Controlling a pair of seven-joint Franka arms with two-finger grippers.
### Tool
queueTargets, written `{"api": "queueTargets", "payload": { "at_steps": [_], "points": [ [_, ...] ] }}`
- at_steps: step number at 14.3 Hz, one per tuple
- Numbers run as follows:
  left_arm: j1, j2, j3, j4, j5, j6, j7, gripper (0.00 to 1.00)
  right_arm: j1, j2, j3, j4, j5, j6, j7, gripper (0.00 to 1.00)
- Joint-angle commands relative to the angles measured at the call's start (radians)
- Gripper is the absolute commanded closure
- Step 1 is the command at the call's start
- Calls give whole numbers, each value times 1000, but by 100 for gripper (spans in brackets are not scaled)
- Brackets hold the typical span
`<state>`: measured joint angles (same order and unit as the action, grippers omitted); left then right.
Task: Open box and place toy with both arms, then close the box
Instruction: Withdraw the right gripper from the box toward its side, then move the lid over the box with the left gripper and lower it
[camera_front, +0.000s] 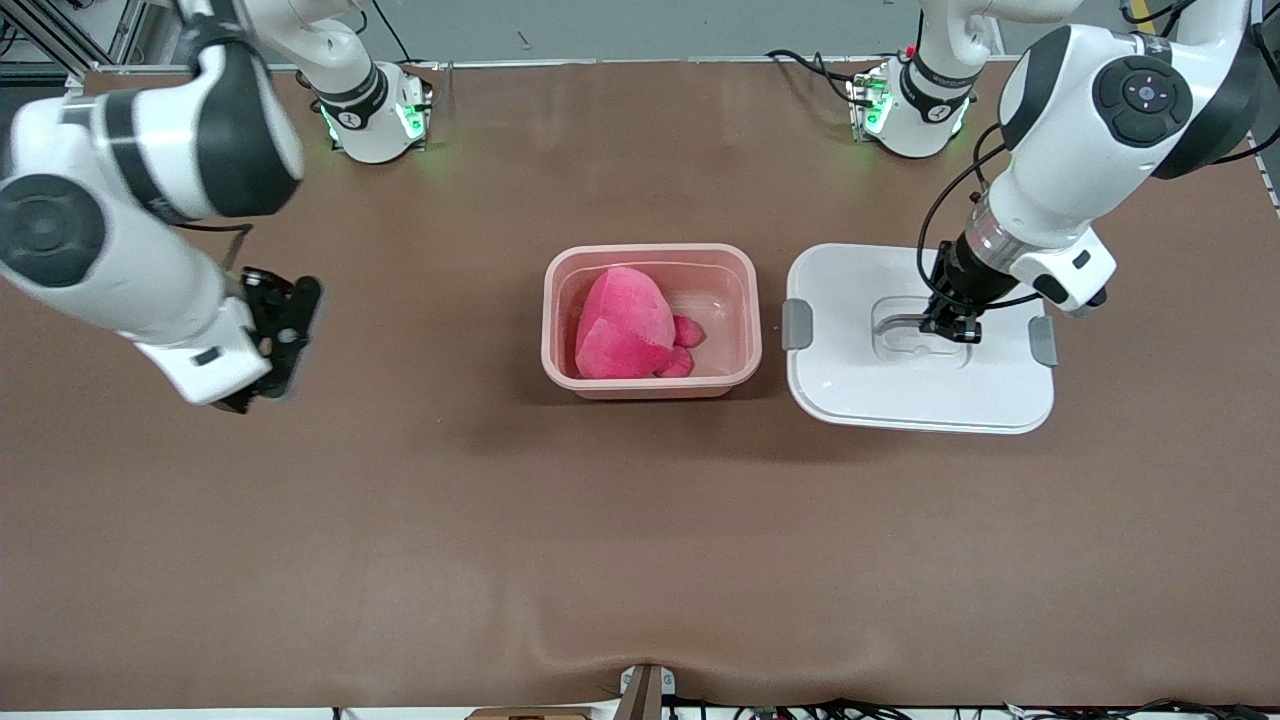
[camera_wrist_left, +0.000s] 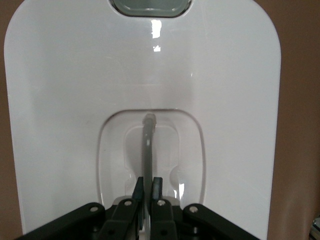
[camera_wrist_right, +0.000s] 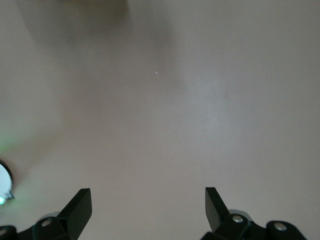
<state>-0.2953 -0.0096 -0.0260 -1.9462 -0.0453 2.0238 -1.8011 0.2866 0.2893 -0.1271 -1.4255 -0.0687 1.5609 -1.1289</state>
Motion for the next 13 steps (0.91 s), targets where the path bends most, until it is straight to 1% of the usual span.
{"api": "queueTargets", "payload": {
  "at_steps": [1, 4, 7, 8, 11, 13],
  "points": [
    [-2, -13, -3, -7, -30, 6, -1, 100, -64, -82, 20, -75, 38, 4, 58, 0],
    [-7, -3, -37, 1, -28, 13, -50, 100, -95, -176, 17, -176, 37, 19, 181, 0],
    [-8, 32, -95, 30, -16, 15, -133, 100, -151, -205, 18, -200, 37, 15, 244, 0],
    [-10, 42, -110, 44, -10, 15, -164, 100, -161, -225, 17, -225, 37, 22, 279, 0],
    [-11, 77, -170, 61, 16, 27, -240, 100, -191, -310, 17, -337, 37, 88, 356, 0],
    [-11, 94, -198, 75, 18, 36, -273, 100, -239, -364, 17, -416, 37, 132, 408, 0]
  ]
}}
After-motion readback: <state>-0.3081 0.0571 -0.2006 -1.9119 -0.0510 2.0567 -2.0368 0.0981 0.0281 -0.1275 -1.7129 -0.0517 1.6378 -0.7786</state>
